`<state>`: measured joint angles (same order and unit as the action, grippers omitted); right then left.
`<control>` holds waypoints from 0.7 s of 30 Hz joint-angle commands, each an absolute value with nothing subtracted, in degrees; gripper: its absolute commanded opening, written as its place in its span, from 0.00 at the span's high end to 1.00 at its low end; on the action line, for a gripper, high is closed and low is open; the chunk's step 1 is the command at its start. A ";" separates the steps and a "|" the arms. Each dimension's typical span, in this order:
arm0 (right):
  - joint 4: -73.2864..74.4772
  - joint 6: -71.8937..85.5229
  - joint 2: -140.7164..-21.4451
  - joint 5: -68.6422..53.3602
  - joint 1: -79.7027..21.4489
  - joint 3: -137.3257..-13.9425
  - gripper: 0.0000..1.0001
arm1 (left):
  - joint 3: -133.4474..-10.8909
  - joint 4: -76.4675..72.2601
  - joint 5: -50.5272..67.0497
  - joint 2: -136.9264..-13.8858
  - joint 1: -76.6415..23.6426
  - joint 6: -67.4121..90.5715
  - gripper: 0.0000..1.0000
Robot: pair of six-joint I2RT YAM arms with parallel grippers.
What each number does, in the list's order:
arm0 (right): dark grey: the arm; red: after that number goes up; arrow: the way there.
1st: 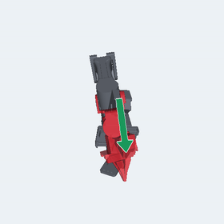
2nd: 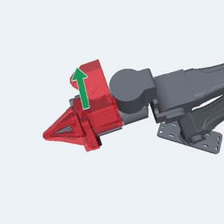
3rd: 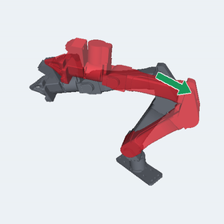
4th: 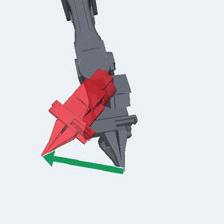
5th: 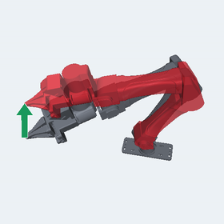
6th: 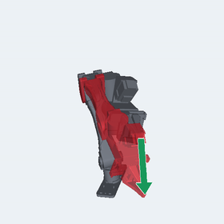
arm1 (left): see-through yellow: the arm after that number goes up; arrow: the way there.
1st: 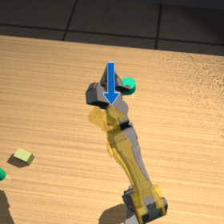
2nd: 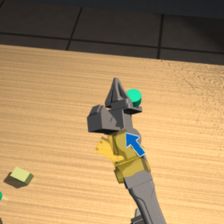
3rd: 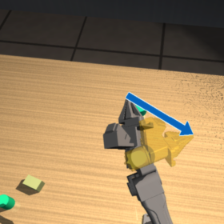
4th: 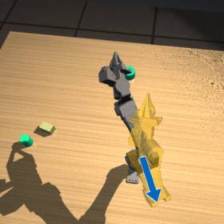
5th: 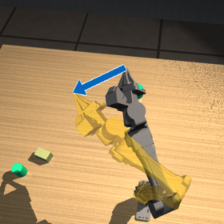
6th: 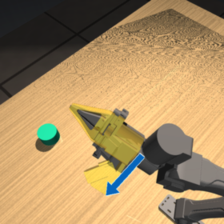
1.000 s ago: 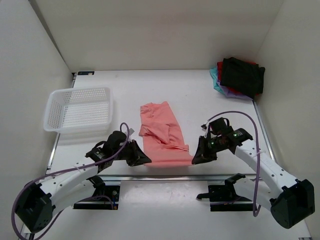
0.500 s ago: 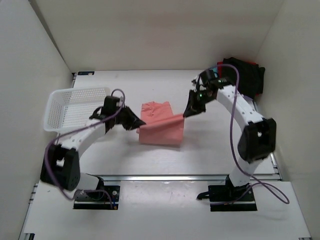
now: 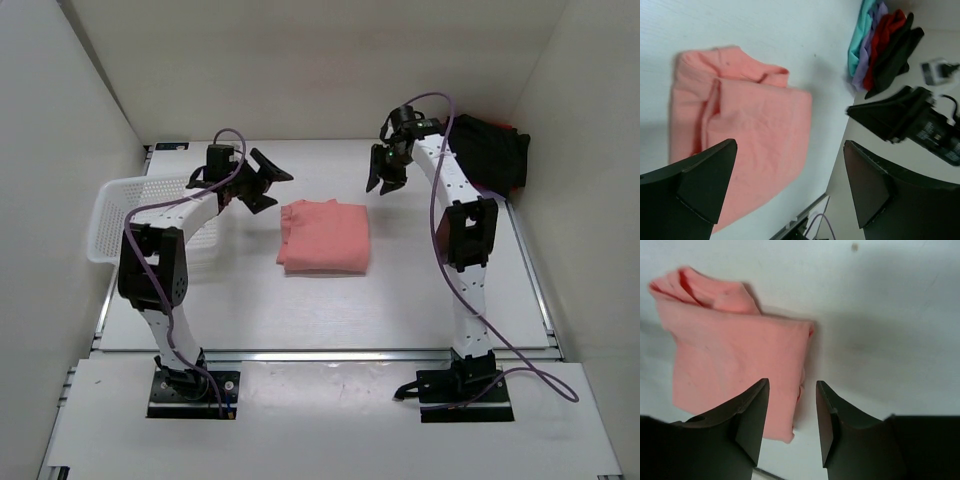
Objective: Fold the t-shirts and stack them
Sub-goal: Fold the long partially folded tshirt into a neat square
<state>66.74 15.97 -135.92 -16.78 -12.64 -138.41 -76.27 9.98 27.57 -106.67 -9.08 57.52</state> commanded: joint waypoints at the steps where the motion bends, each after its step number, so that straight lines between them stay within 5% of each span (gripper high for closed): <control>1: 65.41 13.71 -130.44 -14.24 -14.94 -129.95 0.60 | -74.72 8.60 29.53 -99.68 -11.51 56.70 0.02; 12: 37.40 14.67 -93.71 -25.81 -7.57 -78.00 0.60 | -74.79 13.89 26.46 -103.62 -12.04 48.61 0.01; 21: 22.33 19.87 -108.60 -37.00 -6.94 -81.63 0.58 | -73.39 10.29 28.65 -105.38 -12.83 47.90 0.02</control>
